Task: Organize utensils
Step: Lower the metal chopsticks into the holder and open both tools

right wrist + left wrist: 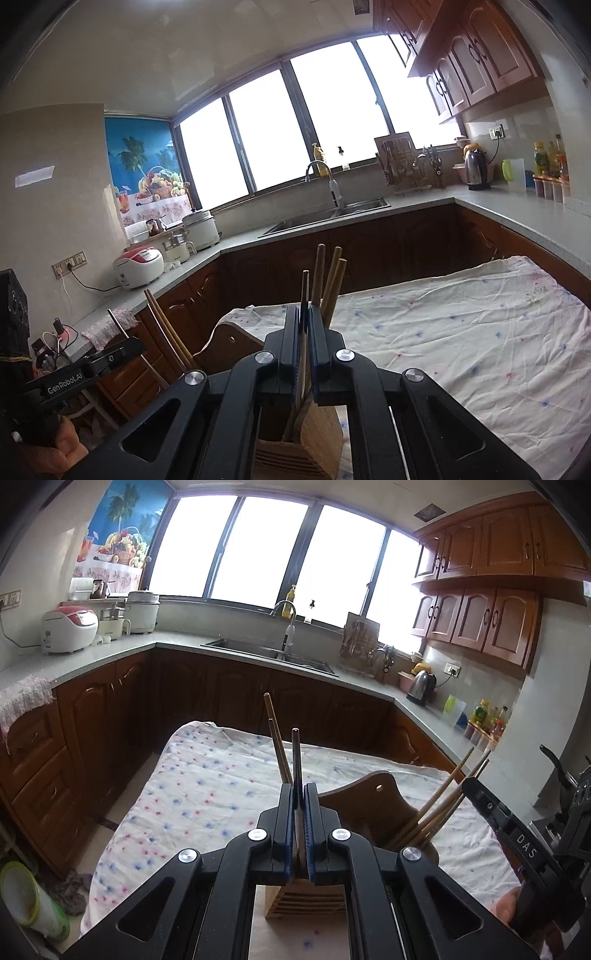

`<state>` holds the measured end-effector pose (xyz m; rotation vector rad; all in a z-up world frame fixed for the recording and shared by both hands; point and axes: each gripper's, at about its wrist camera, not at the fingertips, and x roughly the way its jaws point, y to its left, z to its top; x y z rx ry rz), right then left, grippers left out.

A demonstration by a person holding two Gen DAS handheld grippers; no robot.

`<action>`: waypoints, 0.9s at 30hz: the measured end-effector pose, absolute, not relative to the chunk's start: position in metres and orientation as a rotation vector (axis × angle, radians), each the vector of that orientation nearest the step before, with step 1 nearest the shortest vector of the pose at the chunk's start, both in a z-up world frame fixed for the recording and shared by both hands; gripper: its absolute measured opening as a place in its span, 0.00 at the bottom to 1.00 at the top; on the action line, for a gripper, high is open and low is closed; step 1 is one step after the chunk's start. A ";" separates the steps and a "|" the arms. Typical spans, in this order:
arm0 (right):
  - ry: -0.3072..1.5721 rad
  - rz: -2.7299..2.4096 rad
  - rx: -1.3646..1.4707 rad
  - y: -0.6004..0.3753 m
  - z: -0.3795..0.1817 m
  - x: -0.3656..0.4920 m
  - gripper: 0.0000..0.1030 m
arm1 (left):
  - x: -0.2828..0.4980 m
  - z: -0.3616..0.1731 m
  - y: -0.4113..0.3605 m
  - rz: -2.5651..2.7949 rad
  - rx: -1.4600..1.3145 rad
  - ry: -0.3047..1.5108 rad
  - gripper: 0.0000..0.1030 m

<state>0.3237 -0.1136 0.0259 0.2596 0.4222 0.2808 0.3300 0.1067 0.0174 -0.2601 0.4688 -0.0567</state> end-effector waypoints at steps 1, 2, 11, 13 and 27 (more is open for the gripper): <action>0.425 0.282 0.260 -0.114 0.026 0.325 0.05 | 0.331 0.018 0.107 -0.058 -0.260 0.470 0.03; 0.427 0.281 0.260 -0.114 0.026 0.325 0.05 | 0.331 0.017 0.107 -0.059 -0.259 0.471 0.03; 0.446 0.284 0.273 -0.115 0.024 0.329 0.05 | 0.330 0.011 0.109 -0.057 -0.255 0.475 0.04; 0.454 0.287 0.283 -0.116 0.024 0.331 0.05 | 0.331 0.012 0.108 -0.054 -0.255 0.478 0.04; 0.524 0.288 0.310 -0.122 0.020 0.342 0.09 | 0.332 0.018 0.107 -0.039 -0.268 0.506 0.05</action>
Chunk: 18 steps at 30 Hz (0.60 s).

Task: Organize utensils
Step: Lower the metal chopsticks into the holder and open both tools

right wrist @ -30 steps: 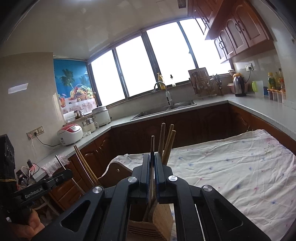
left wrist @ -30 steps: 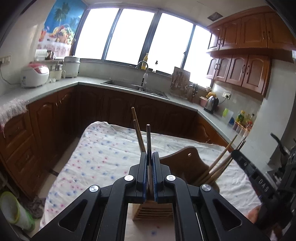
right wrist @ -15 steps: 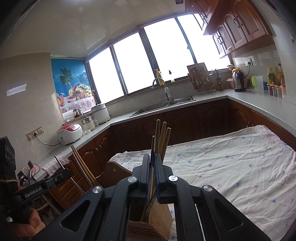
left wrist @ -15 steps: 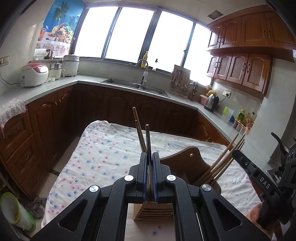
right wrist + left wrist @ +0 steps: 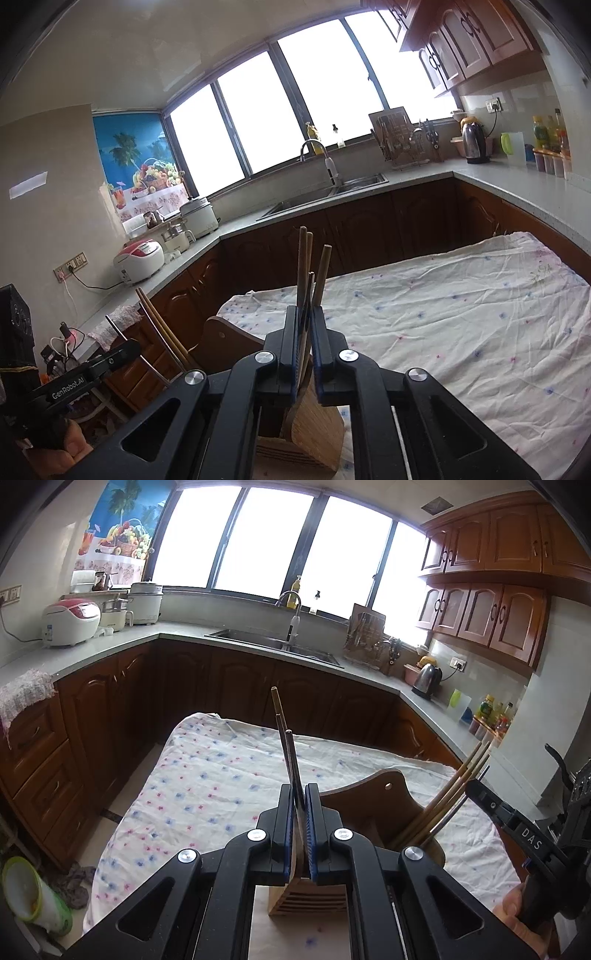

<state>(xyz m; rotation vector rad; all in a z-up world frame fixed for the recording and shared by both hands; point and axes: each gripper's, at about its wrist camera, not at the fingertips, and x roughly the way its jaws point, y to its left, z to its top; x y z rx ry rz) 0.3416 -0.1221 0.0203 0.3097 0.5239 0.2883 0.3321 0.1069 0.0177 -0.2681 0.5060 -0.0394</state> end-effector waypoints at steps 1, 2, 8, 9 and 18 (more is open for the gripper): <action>0.531 0.290 0.314 -0.122 0.020 0.342 0.09 | 0.332 0.018 0.107 -0.040 -0.269 0.509 0.05; 0.537 0.293 0.319 -0.122 0.019 0.343 0.10 | 0.332 0.019 0.107 -0.040 -0.270 0.510 0.05; 0.537 0.297 0.330 -0.125 0.020 0.342 0.33 | 0.330 0.022 0.108 -0.036 -0.276 0.525 0.08; 0.533 0.297 0.331 -0.125 0.020 0.341 0.36 | 0.329 0.023 0.108 -0.039 -0.280 0.529 0.11; 0.531 0.293 0.343 -0.130 0.020 0.336 0.54 | 0.318 0.025 0.105 -0.021 -0.276 0.531 0.30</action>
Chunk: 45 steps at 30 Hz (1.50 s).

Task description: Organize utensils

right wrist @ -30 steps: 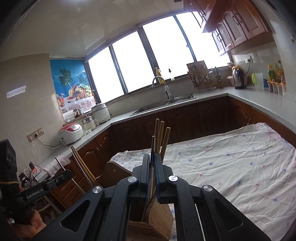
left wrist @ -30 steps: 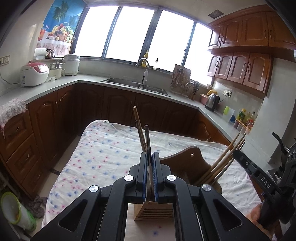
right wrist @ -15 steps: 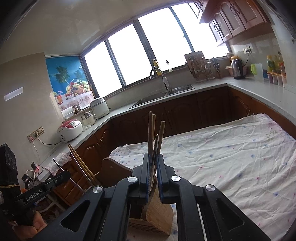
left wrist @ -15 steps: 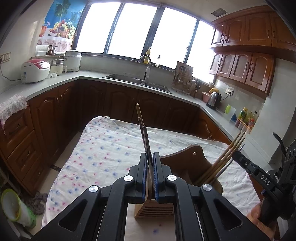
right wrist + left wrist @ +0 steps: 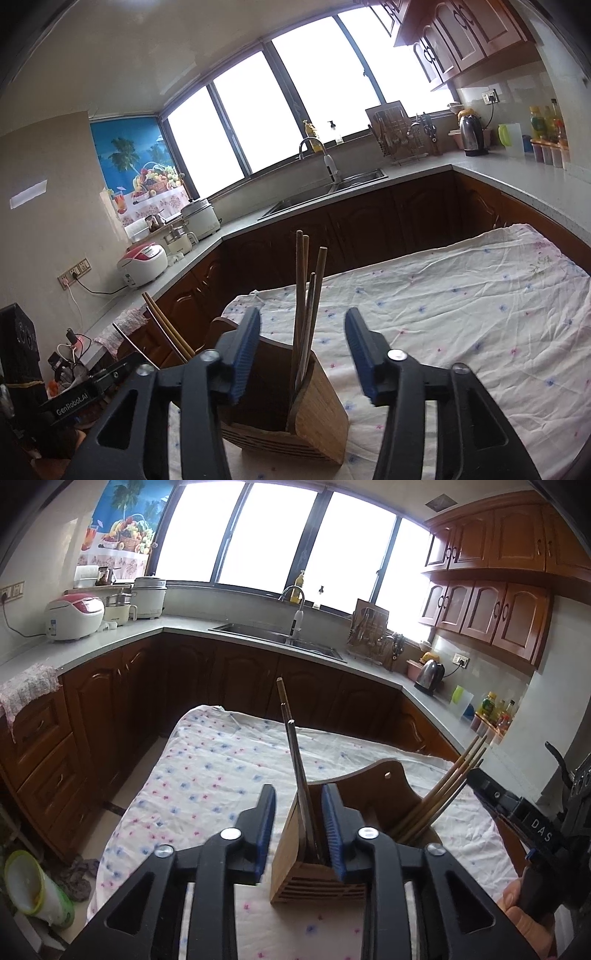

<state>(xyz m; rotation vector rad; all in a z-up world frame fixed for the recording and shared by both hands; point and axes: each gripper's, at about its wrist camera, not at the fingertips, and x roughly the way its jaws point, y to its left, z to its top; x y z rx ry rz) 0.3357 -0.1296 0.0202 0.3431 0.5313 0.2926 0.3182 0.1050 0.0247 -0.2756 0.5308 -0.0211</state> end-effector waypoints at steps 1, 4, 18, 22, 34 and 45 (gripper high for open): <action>0.533 0.294 0.345 -0.131 0.020 0.335 0.59 | 0.316 0.024 0.105 -0.015 -0.274 0.533 0.37; 0.542 0.305 0.350 -0.131 0.021 0.333 0.70 | 0.311 0.024 0.107 0.020 -0.279 0.537 0.70; 0.512 0.392 0.352 -0.131 0.044 0.281 0.91 | 0.253 0.030 0.114 0.081 -0.309 0.529 0.91; 0.506 0.414 0.354 -0.135 0.050 0.254 0.94 | 0.221 0.034 0.112 0.088 -0.317 0.512 0.93; 0.492 0.418 0.319 -0.154 0.038 0.164 0.96 | 0.117 0.027 0.106 0.106 -0.328 0.515 0.97; 0.513 0.446 0.270 -0.156 0.023 0.119 0.96 | 0.062 0.024 0.093 0.106 -0.305 0.515 0.97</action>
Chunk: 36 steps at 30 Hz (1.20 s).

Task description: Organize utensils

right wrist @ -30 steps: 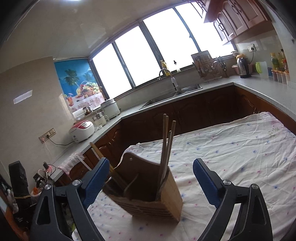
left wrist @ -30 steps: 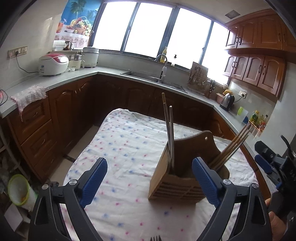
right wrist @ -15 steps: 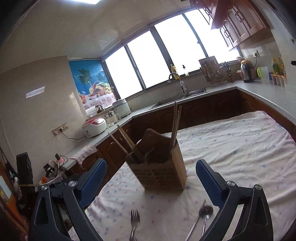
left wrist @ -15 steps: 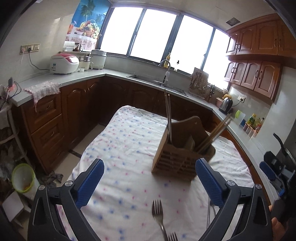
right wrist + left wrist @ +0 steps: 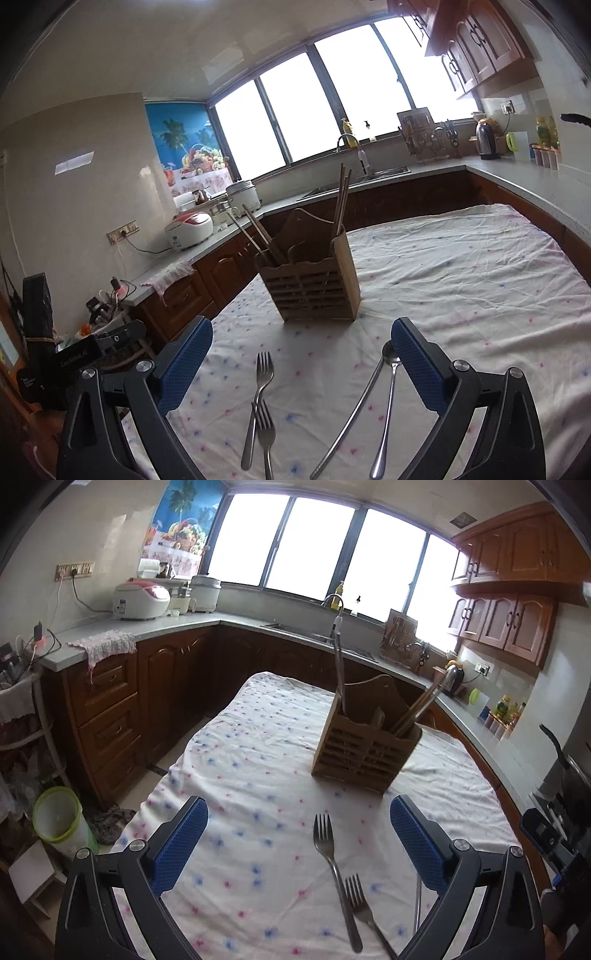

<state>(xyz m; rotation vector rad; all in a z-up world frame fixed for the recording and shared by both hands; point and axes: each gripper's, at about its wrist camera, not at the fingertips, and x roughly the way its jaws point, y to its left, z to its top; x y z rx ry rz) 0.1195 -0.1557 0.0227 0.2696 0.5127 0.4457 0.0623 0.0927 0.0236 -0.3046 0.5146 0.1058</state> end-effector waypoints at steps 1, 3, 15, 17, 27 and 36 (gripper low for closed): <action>0.506 0.455 0.261 -0.155 0.025 0.115 0.96 | 0.055 0.026 0.089 0.101 -0.290 0.504 0.97; 0.478 0.471 0.227 -0.154 0.040 0.107 0.96 | 0.048 0.030 0.085 0.085 -0.264 0.485 0.97; 0.255 0.391 0.069 -0.147 0.063 0.048 1.00 | -0.015 0.040 0.053 0.091 -0.104 0.300 0.99; 0.247 0.368 0.049 -0.143 0.042 0.042 1.00 | -0.016 0.026 0.049 0.089 -0.108 0.309 0.99; 0.321 0.307 0.063 -0.142 -0.019 0.040 1.00 | -0.017 -0.020 0.027 0.131 -0.034 0.325 0.99; 0.350 0.287 0.089 -0.154 -0.029 0.043 1.00 | -0.012 -0.025 0.031 0.136 -0.042 0.339 0.99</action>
